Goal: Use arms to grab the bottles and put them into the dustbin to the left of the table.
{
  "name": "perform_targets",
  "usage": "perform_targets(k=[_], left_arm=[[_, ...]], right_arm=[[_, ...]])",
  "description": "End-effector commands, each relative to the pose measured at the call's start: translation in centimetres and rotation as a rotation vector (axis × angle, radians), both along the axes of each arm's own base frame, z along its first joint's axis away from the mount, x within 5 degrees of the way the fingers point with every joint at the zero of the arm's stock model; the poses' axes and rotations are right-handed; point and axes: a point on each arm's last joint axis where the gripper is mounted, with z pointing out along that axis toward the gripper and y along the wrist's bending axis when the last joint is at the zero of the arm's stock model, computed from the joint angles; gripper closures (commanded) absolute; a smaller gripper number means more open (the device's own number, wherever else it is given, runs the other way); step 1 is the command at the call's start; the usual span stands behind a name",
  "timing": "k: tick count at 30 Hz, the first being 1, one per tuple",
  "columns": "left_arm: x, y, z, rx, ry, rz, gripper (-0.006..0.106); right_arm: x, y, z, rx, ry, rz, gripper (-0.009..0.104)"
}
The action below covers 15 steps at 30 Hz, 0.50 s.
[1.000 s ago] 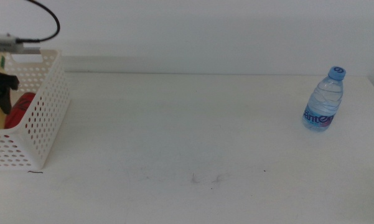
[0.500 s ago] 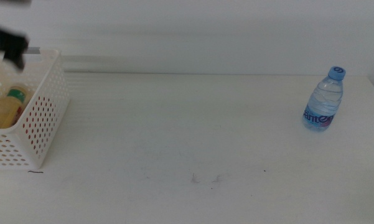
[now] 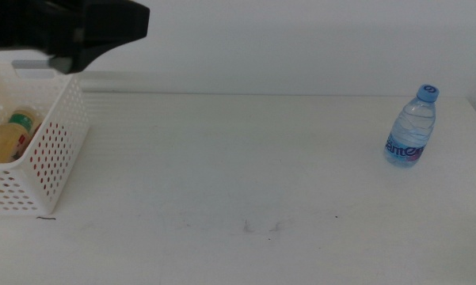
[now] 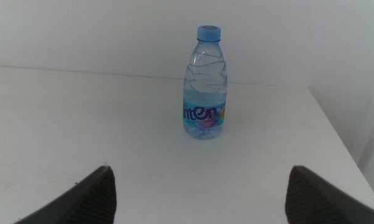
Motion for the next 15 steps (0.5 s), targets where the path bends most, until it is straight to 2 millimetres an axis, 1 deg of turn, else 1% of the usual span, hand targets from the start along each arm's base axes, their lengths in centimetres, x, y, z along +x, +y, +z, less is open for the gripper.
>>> perform_targets(k=[1,4,15], left_arm=[[-0.7,-0.16,0.29,-0.009,-0.05,-0.018,0.007],[-1.22,0.13,0.68,-0.018,-0.077,-0.011,0.007],[-0.97,0.17,1.0,-0.036,-0.111,0.007,0.007]], right_arm=[[0.0,-0.05,-0.02,-0.01,-0.009,-0.007,0.007],[0.0,-0.05,-0.02,-0.01,-0.009,-0.007,0.007],[0.0,-0.05,-0.02,-0.01,-0.009,-0.007,0.007]])
